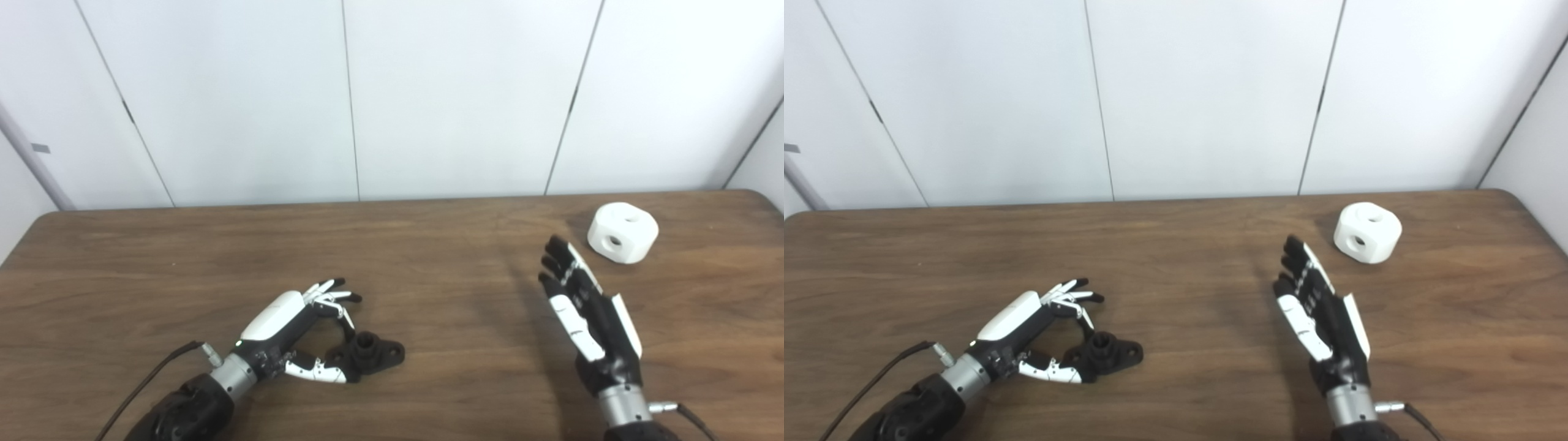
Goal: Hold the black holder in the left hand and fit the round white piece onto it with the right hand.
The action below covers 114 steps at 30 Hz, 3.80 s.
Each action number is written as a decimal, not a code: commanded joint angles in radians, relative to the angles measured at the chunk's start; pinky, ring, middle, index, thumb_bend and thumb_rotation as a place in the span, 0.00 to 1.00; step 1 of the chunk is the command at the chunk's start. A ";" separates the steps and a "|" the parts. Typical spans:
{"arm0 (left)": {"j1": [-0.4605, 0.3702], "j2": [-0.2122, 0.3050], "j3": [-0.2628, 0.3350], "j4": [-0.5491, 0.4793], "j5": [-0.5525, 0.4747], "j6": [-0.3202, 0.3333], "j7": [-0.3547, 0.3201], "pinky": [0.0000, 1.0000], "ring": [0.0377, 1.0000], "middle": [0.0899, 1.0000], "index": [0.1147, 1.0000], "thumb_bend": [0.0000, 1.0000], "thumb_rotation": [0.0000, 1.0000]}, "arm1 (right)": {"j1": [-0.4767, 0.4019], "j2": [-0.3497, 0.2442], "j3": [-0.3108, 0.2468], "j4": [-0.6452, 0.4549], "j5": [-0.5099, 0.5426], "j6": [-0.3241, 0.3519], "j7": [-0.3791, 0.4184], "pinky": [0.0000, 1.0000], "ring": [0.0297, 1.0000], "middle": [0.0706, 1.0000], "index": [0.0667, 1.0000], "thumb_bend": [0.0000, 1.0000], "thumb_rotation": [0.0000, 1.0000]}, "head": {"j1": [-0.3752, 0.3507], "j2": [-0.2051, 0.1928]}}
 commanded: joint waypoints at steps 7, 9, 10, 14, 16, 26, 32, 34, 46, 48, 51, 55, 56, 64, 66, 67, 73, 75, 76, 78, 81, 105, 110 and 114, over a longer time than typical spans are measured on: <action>0.005 0.000 -0.012 0.026 0.014 -0.006 -0.022 1.00 1.00 0.86 0.41 0.52 0.05 | -0.030 -0.023 -0.014 -0.200 -0.183 0.030 -0.052 0.72 0.79 0.81 0.79 0.52 0.39 | -0.016 -0.010; 0.005 0.000 -0.012 0.034 0.012 -0.017 -0.018 1.00 1.00 0.86 0.41 0.52 0.05 | -0.036 -0.027 -0.027 -0.235 -0.179 0.033 -0.057 0.70 0.79 0.81 0.78 0.52 0.34 | -0.025 -0.013; 0.005 0.000 -0.012 0.035 0.011 -0.020 -0.018 1.00 1.00 0.86 0.41 0.52 0.05 | -0.041 -0.029 -0.036 -0.255 -0.182 0.035 -0.063 0.70 0.78 0.81 0.77 0.52 0.32 | -0.025 -0.013; 0.005 0.001 -0.013 0.035 0.016 -0.018 -0.020 1.00 1.00 0.86 0.41 0.52 0.05 | -0.059 -0.058 -0.084 -0.318 -0.211 0.028 -0.086 0.65 0.76 0.78 0.74 0.54 0.26 | -0.041 -0.018; 0.005 -0.001 -0.013 0.041 0.013 -0.020 -0.018 1.00 1.00 0.86 0.41 0.52 0.05 | -0.070 -0.089 -0.119 -0.332 -0.223 0.008 -0.094 0.64 0.75 0.77 0.73 0.56 0.25 | -0.055 -0.023; 0.002 0.005 -0.008 0.059 0.005 -0.039 -0.009 1.00 1.00 0.86 0.41 0.52 0.05 | -0.123 -0.196 -0.303 -0.269 -0.321 0.014 -0.199 0.73 0.79 0.77 0.74 0.71 0.39 | -0.110 -0.049; -0.003 0.008 -0.002 0.075 -0.005 -0.055 -0.008 1.00 1.00 0.85 0.41 0.52 0.05 | -0.145 -0.267 -0.340 -0.183 -0.366 0.047 -0.205 0.73 0.83 0.82 0.77 0.75 0.43 | -0.151 -0.067; -0.005 0.011 -0.002 0.082 -0.003 -0.064 -0.007 1.00 1.00 0.85 0.41 0.52 0.05 | -0.153 -0.291 -0.340 -0.136 -0.377 0.038 -0.210 0.72 0.83 0.81 0.78 0.77 0.44 | -0.156 -0.068; -0.009 0.026 0.011 0.092 -0.017 -0.078 -0.010 1.00 1.00 0.85 0.41 0.52 0.05 | -0.225 -0.433 -0.307 0.162 -0.207 0.057 -0.086 0.95 0.97 0.95 0.90 0.88 0.43 | -0.211 -0.082; -0.011 0.028 0.012 0.098 -0.017 -0.089 -0.008 1.00 1.00 0.85 0.41 0.52 0.05 | -0.238 -0.457 -0.296 0.209 -0.174 0.048 -0.055 0.95 0.97 0.95 0.91 0.93 0.44 | -0.218 -0.083; -0.011 0.032 0.013 0.096 -0.013 -0.084 -0.012 1.00 1.00 0.85 0.41 0.52 0.05 | -0.255 -0.494 -0.275 0.251 -0.132 0.074 0.001 0.96 0.99 0.97 0.93 0.99 0.45 | -0.236 -0.088; -0.011 0.034 0.018 0.102 -0.015 -0.094 -0.008 1.00 1.00 0.84 0.41 0.52 0.05 | -0.273 -0.535 -0.245 0.283 -0.112 0.099 0.050 0.98 1.00 0.96 0.93 1.00 0.42 | -0.256 -0.097; -0.011 0.035 0.018 0.101 -0.017 -0.093 -0.010 1.00 1.00 0.84 0.41 0.52 0.05 | -0.277 -0.540 -0.240 0.289 -0.109 0.103 0.056 0.98 1.00 0.96 0.93 1.00 0.42 | -0.262 -0.097; -0.007 0.036 0.027 0.071 -0.016 -0.058 -0.030 1.00 1.00 0.84 0.41 0.52 0.04 | -0.292 -0.548 -0.216 0.332 -0.090 0.146 0.079 0.91 0.99 0.98 0.93 0.97 0.34 | -0.287 -0.102; -0.006 0.036 0.031 0.067 -0.019 -0.055 -0.034 1.00 1.00 0.85 0.42 0.52 0.04 | -0.297 -0.553 -0.210 0.349 -0.092 0.133 0.080 0.90 0.99 0.98 0.93 0.97 0.33 | -0.295 -0.100; -0.006 0.035 0.032 0.068 -0.021 -0.056 -0.036 1.00 1.00 0.85 0.42 0.52 0.04 | -0.300 -0.556 -0.206 0.353 -0.096 0.136 0.080 0.91 0.99 0.98 0.93 0.97 0.34 | -0.297 -0.101; -0.010 0.033 0.035 0.077 -0.026 -0.072 -0.040 1.00 1.00 0.84 0.41 0.52 0.04 | -0.312 -0.575 -0.195 0.351 -0.091 0.171 0.100 0.96 1.00 0.99 0.96 0.99 0.35 | -0.317 -0.104; -0.008 0.034 0.037 0.066 -0.026 -0.058 -0.045 1.00 1.00 0.84 0.41 0.52 0.04 | -0.317 -0.577 -0.195 0.362 -0.084 0.176 0.107 0.95 1.00 0.99 0.96 0.99 0.35 | -0.320 -0.104; -0.007 0.034 0.038 0.061 -0.026 -0.053 -0.047 1.00 1.00 0.84 0.41 0.52 0.04 | -0.319 -0.578 -0.195 0.365 -0.080 0.179 0.110 0.95 1.00 1.00 0.96 0.99 0.34 | -0.323 -0.100; -0.006 0.034 0.041 0.058 -0.030 -0.052 -0.047 1.00 1.00 0.84 0.41 0.52 0.04 | -0.323 -0.578 -0.192 0.373 -0.080 0.189 0.110 0.93 1.00 1.00 0.96 0.99 0.34 | -0.328 -0.101; -0.007 0.035 0.043 0.065 -0.032 -0.062 -0.046 1.00 1.00 0.84 0.41 0.52 0.04 | -0.327 -0.570 -0.189 0.374 -0.073 0.211 0.106 0.91 1.00 1.00 0.96 0.98 0.33 | -0.335 -0.104; -0.008 0.043 0.060 0.048 -0.044 -0.046 -0.073 1.00 1.00 0.83 0.42 0.52 0.04 | -0.397 -0.489 -0.132 0.397 -0.070 0.249 0.084 0.65 0.90 1.00 0.90 0.97 0.30 | -0.444 -0.125; -0.010 0.045 0.064 0.060 -0.054 -0.070 -0.072 1.00 1.00 0.83 0.42 0.52 0.04 | -0.407 -0.496 -0.111 0.426 -0.116 0.222 0.064 0.61 0.88 1.00 0.91 0.98 0.33 | -0.472 -0.129; -0.007 0.045 0.066 0.053 -0.051 -0.067 -0.070 1.00 1.00 0.83 0.42 0.52 0.04 | -0.404 -0.512 -0.090 0.419 -0.201 0.235 0.023 0.71 0.93 0.99 0.90 1.00 0.41 | -0.463 -0.126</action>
